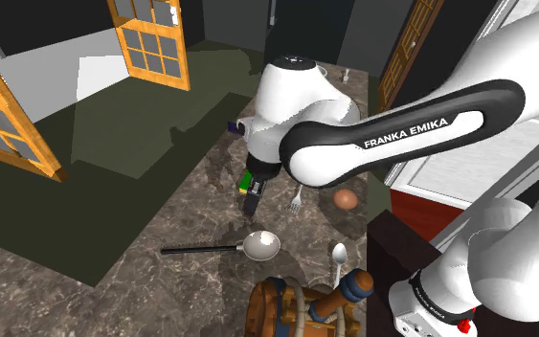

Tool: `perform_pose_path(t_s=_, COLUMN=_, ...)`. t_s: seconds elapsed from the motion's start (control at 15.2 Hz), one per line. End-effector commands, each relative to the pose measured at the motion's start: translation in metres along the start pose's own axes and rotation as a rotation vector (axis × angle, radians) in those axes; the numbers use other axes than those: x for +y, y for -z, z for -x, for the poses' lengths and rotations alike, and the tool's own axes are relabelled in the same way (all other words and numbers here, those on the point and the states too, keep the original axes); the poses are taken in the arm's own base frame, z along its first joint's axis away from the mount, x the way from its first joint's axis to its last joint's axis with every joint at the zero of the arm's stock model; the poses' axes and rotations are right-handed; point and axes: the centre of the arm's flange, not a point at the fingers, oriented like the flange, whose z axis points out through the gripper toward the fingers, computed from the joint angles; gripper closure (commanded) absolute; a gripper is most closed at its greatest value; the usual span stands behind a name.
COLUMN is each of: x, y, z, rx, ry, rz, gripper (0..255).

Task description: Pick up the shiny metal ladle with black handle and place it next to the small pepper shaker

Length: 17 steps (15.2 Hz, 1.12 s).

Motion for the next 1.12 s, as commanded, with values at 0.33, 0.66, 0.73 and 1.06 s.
perform_pose_path(t_s=0.33, x=-0.062, y=-0.063, z=-0.034, rx=0.004, ry=0.205, rz=0.019, gripper=0)
perform_pose_path(t_s=0.66, x=-0.092, y=-0.098, z=-0.046, rx=0.004, ry=0.301, rz=0.029, gripper=0)
perform_pose_path(t_s=0.73, x=-0.092, y=-0.103, z=-0.046, rx=0.004, ry=0.301, rz=0.029, gripper=0)
perform_pose_path(t_s=1.06, x=-0.091, y=-0.133, z=-0.046, rx=0.004, ry=0.301, rz=0.029, gripper=0)
